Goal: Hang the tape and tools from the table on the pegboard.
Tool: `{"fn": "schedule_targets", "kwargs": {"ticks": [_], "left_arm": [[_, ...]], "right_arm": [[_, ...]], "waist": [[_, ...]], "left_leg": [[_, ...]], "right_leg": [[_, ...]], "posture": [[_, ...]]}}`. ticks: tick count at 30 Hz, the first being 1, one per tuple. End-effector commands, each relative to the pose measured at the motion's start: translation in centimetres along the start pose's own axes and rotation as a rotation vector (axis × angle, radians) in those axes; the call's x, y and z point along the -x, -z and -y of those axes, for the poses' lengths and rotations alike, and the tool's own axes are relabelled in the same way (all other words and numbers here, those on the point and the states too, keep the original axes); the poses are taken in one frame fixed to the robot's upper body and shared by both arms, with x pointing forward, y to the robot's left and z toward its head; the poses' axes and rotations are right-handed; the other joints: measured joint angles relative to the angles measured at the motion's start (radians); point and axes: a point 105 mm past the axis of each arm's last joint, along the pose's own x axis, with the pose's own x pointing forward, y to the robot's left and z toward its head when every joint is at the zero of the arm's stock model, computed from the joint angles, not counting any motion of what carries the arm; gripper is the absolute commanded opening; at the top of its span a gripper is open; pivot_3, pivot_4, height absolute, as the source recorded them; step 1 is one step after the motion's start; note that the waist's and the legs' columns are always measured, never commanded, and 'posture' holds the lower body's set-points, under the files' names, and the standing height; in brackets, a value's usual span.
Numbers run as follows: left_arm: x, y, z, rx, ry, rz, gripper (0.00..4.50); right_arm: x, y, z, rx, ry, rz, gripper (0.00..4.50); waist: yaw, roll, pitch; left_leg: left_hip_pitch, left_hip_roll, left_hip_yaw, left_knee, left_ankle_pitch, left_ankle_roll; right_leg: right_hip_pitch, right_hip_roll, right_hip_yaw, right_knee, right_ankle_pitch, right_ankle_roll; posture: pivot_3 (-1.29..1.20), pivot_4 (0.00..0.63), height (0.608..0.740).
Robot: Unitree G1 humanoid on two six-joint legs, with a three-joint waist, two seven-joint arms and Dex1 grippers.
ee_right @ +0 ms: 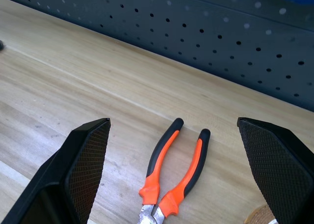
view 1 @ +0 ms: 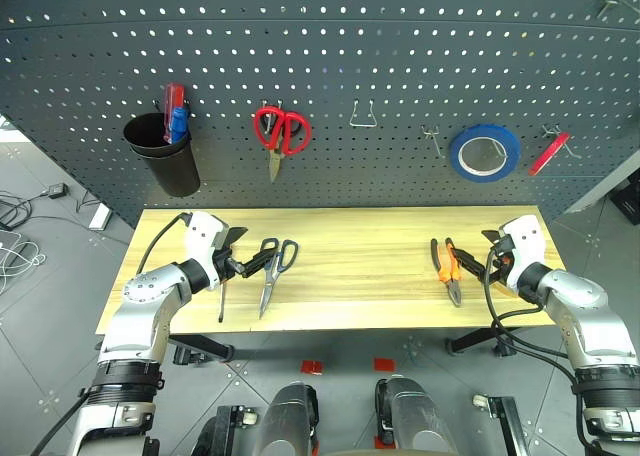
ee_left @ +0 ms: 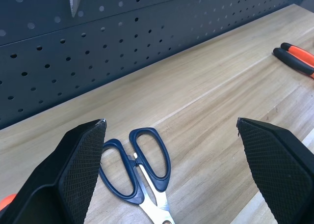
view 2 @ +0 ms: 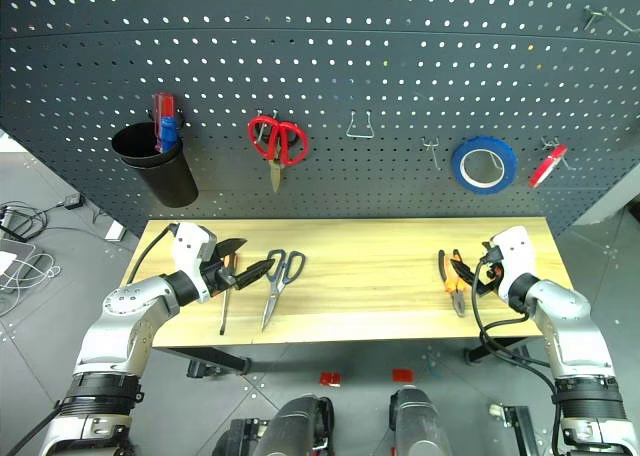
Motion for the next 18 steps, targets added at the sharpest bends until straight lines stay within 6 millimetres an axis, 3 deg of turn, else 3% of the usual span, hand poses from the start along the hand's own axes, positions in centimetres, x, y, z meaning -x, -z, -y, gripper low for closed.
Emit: {"fn": "schedule_targets", "kwargs": {"ticks": [1,5,9,14,18], "left_arm": [[-0.2,-1.0,0.3,-0.024,0.02,0.026,4.5],[0.3,-1.3,-0.3,-0.048,-0.01,0.024,4.5],[0.7,-1.7,0.4,-0.062,0.034,0.032,4.5],[-0.7,-2.1,4.4,-0.13,0.213,0.028,4.5],[-2.9,-2.0,9.6,-0.159,0.428,0.013,4.5]], "right_arm": [[0.1,-1.1,-0.3,0.012,-0.006,0.035,4.44],[0.2,-1.2,-0.4,-0.002,-0.013,0.035,4.44],[0.4,-1.3,-0.7,-0.013,-0.025,0.026,4.44],[0.7,-0.9,-0.5,-0.039,-0.002,-0.017,4.44],[0.6,0.4,1.3,-0.059,0.115,-0.123,4.44]], "waist": [[0.0,0.0,0.0],[0.0,-0.001,0.003],[-0.001,-0.002,0.017],[-0.001,-0.002,0.039],[0.001,0.001,0.052]], "left_leg": [[0.0,0.0,0.0,0.0,0.0,0.0],[0.0,0.0,0.0,0.0,0.0,0.0],[0.0,0.0,-0.001,0.0,0.0,0.0],[0.0,0.0,-0.001,0.0,0.0,0.0],[0.0,-0.001,-0.002,0.0,0.0,0.0]], "right_leg": [[0.0,0.0,0.0,0.0,0.0,0.0],[0.0,0.0,0.0,0.0,0.0,0.0],[0.0,0.0,0.0,0.0,0.0,0.0],[0.001,-0.002,0.0,0.0,0.0,0.0],[0.001,-0.004,-0.001,0.0,0.0,-0.001]], "posture": [[-0.08,0.236,0.74],[-0.07,0.268,0.74],[-0.08,0.288,0.74],[-0.09,0.327,0.74],[-0.1,0.354,0.74]]}}
